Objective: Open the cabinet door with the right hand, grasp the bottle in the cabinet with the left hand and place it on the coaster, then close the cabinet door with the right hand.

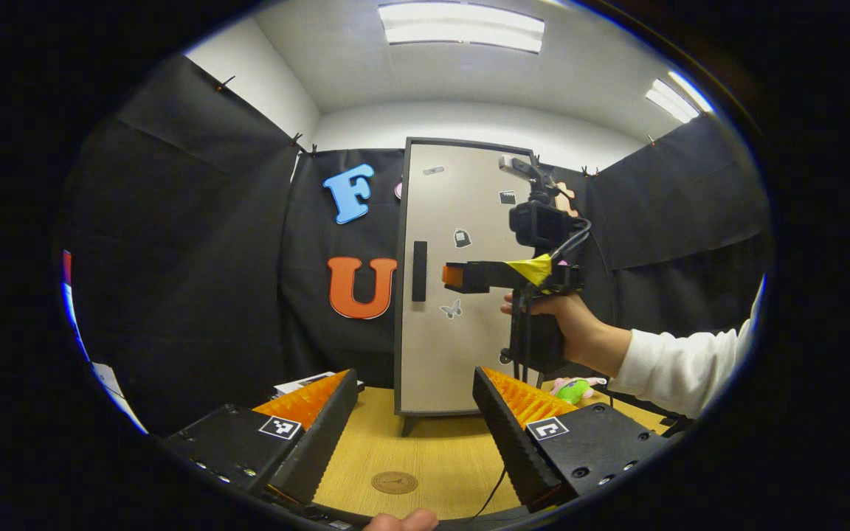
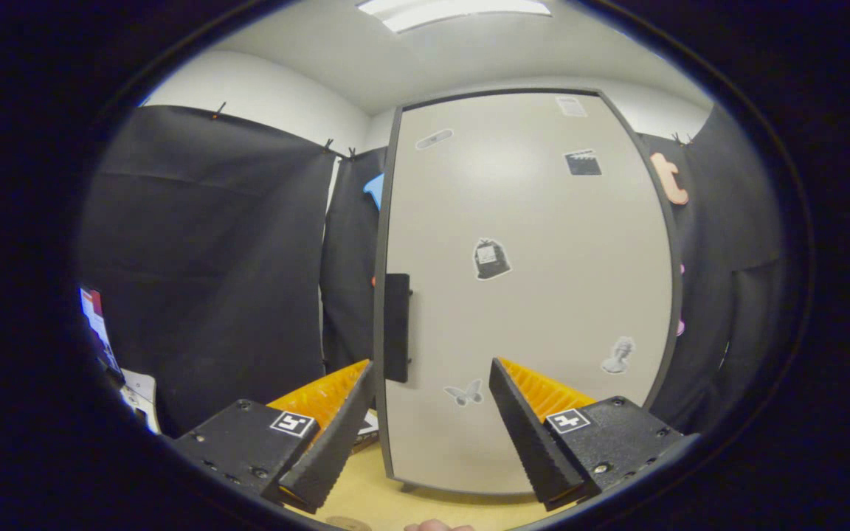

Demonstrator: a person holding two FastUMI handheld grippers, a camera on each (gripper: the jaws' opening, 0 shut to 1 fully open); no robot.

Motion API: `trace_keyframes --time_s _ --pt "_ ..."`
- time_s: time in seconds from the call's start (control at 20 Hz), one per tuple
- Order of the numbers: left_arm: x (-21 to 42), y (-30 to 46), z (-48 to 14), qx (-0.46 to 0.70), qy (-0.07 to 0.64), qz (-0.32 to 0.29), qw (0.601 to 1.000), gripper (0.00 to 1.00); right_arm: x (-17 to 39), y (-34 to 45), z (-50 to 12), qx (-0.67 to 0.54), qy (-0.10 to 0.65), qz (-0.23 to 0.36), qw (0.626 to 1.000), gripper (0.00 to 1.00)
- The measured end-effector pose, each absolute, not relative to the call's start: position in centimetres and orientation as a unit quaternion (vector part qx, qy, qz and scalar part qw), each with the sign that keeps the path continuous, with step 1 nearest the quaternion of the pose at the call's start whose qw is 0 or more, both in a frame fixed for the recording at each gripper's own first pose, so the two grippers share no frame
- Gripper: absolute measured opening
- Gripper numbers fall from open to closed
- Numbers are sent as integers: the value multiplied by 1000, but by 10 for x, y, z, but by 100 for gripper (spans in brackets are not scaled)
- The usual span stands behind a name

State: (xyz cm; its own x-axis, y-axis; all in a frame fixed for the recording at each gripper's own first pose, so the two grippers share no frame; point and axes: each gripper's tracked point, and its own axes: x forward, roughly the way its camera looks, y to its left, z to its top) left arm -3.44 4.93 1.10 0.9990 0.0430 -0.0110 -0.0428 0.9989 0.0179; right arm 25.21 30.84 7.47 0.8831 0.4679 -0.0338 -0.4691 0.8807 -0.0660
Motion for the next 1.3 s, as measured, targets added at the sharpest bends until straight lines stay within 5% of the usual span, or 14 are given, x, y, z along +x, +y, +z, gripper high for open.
trace_keyframes --time_s 0.35,0.5,0.55,0.65,0.75,0.95,1.3 --pt "-31 77 0 18 22 44 999 95 314 366 59 -44 45 227 972 99" --pt "-28 84 -2 15 24 49 998 95 327 372 58 -45 42 210 976 81" --pt "-27 87 -3 15 25 51 998 95 328 373 58 -42 42 208 976 68" --pt "-26 90 -5 15 29 55 998 95 331 376 56 -33 47 210 976 64" --pt "-24 93 -6 13 29 57 998 95 334 379 52 -28 55 213 975 46" --pt "-24 98 -3 10 29 60 998 95 335 376 53 -31 38 219 975 32" --pt "-22 97 -3 8 22 57 998 95 318 373 52 -46 44 222 973 28"
